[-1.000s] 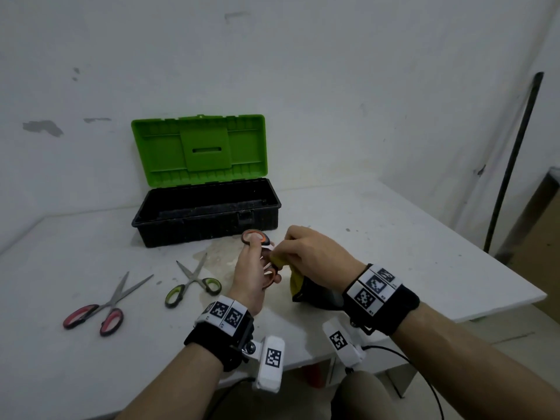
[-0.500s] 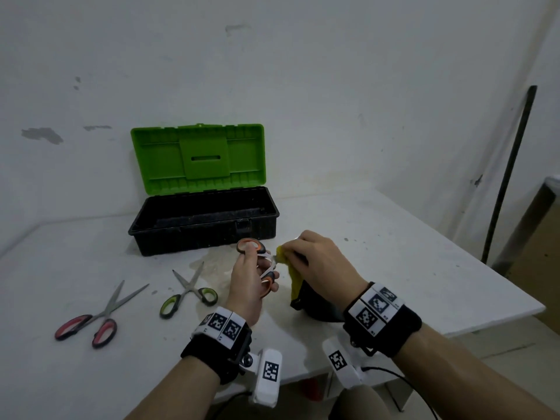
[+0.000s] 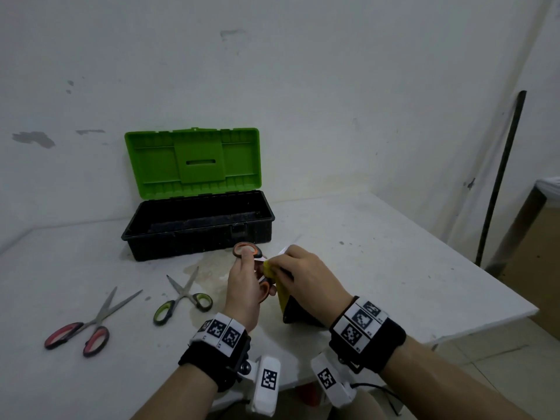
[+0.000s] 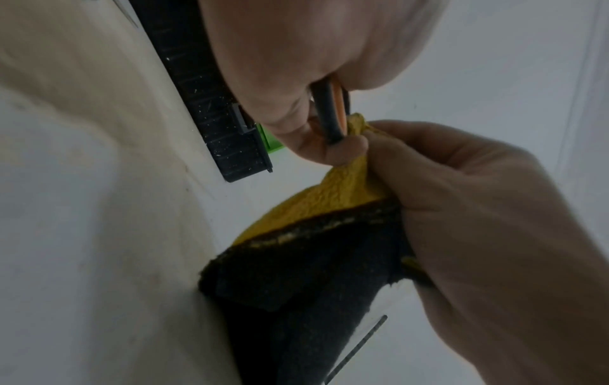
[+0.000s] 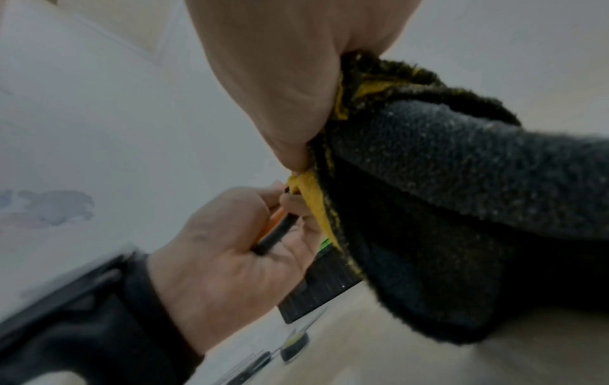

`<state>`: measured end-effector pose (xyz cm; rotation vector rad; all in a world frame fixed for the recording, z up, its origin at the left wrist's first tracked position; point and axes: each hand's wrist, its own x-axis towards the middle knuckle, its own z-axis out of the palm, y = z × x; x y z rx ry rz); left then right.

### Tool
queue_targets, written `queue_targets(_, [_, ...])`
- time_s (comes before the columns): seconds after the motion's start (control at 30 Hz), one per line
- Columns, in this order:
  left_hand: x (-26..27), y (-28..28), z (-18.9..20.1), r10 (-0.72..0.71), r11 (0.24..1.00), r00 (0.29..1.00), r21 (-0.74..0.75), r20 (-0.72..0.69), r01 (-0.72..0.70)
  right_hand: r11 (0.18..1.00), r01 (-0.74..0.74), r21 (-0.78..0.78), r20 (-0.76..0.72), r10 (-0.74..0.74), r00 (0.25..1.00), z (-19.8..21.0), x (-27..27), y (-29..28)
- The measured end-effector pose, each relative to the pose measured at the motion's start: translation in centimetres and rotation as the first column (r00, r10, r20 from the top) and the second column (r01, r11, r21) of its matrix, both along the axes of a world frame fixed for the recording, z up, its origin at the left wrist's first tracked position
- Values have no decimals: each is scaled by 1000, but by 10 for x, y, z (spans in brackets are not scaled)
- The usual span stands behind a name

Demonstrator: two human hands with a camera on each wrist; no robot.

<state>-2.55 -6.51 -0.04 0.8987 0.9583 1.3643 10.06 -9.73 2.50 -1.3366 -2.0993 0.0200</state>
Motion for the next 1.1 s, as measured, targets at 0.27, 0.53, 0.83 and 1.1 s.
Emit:
queue_targets(0.27, [-13, 9, 0, 80, 995, 995, -68, 58, -76, 993, 115, -38, -60, -117, 991, 1, 25, 2])
queue_targets(0.53, [-5, 1, -3, -96, 994, 993, -60, -64, 92, 994, 109, -32, -17, -109, 994, -3, 10, 10])
queue_targets(0.83, [-27, 8, -6, -275, 959, 954, -33, 116, 281, 980, 196, 29, -206, -186, 961, 10, 42, 17])
queue_targets(1.1, [-33, 18, -10, -211, 951, 841, 95, -498, 295, 978, 210, -24, -348, -205, 915, 19, 54, 20])
